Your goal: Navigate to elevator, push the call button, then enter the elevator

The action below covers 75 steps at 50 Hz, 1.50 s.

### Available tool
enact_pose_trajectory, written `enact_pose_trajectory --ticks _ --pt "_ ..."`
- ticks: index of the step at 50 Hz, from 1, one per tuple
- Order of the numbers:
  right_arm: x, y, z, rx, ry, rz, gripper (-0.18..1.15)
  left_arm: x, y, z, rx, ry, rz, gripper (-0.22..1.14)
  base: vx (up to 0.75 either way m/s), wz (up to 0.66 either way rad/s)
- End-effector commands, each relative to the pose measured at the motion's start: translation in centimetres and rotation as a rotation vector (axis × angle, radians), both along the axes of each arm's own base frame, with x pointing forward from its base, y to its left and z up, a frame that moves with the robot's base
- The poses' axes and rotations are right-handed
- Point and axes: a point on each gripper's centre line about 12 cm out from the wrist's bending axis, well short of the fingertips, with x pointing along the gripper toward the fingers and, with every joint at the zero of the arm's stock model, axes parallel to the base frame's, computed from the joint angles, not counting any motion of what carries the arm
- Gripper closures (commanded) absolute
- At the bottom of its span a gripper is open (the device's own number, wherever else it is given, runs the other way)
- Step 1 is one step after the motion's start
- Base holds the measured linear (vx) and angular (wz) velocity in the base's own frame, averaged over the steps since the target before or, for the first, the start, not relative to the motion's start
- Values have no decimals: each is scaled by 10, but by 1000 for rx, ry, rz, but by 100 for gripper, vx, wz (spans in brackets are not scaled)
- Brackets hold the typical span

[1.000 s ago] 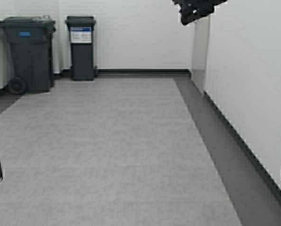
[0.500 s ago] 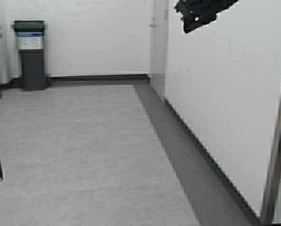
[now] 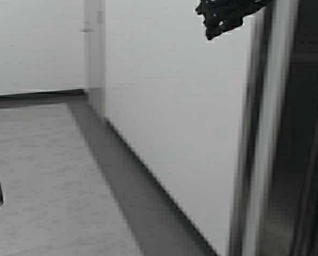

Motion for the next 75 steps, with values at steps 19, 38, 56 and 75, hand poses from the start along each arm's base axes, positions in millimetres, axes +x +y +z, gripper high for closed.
enact_pose_trajectory --ticks 19,38,56,75 --pt "10 8 5 22 -17 14 91 2 0 12 8 -45 0 89 40 -61" --pt "9 7 14 61 -26 -3 91 3 0 4 7 -15 -1 89 41 -53" --pt "10 8 20 69 -40 -2 91 3 0 7 5 -26 -1 89 38 -52" --pt "9 9 24 93 -54 7 91 5 0 6 10 -17 -1 89 40 -38"
